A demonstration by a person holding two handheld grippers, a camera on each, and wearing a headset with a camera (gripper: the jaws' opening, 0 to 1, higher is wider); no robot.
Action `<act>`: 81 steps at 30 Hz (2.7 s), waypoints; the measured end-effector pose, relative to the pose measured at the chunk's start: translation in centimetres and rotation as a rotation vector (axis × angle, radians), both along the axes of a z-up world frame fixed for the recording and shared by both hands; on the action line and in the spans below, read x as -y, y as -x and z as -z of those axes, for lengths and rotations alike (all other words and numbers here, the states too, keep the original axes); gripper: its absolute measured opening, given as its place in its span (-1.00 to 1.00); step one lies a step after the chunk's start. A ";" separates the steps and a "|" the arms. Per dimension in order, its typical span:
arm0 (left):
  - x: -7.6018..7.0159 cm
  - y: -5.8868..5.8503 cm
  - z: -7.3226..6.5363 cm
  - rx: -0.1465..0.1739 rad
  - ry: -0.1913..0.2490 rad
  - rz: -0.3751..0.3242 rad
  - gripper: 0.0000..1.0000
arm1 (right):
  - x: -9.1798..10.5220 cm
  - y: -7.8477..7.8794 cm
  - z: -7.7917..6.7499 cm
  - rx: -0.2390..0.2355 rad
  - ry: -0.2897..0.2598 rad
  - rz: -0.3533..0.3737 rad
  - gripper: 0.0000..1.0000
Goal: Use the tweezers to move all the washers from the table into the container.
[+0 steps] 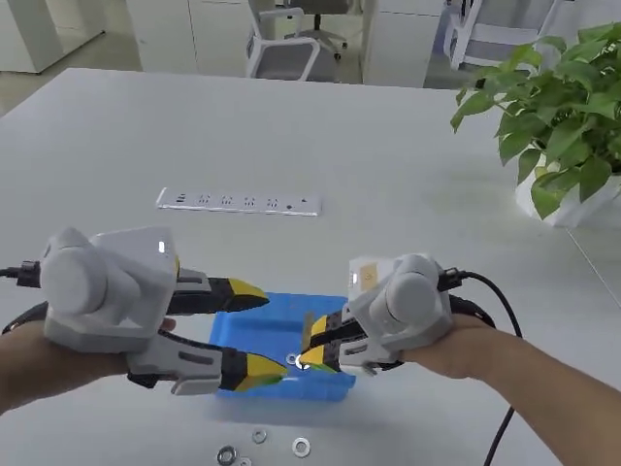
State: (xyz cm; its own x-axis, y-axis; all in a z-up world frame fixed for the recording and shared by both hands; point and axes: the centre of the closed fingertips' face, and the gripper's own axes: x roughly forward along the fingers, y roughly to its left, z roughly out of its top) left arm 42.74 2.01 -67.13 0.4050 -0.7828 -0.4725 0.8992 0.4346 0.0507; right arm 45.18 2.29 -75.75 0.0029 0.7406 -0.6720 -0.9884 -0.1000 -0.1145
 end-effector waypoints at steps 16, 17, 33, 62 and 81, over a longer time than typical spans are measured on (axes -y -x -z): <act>2.0 -2.3 1.0 0.031 -0.069 0.066 -0.68 | 0.1 0.1 0.8 -0.020 0.003 -0.019 -0.83; 2.1 -2.4 1.0 0.032 -0.072 0.070 -0.69 | 0.0 0.1 0.8 -0.019 0.003 -0.020 -0.83; 2.7 -2.0 1.6 0.020 -0.093 0.148 -0.87 | 0.1 0.3 0.8 -0.011 0.007 -0.028 -0.80; 2.8 -1.7 -0.6 0.039 -0.075 0.154 -0.90 | 0.5 0.3 -1.6 0.030 -0.023 0.012 -0.70; 2.6 -0.5 -2.4 0.044 -0.068 0.158 -0.90 | 3.1 0.9 -4.0 0.022 -0.049 0.128 -0.40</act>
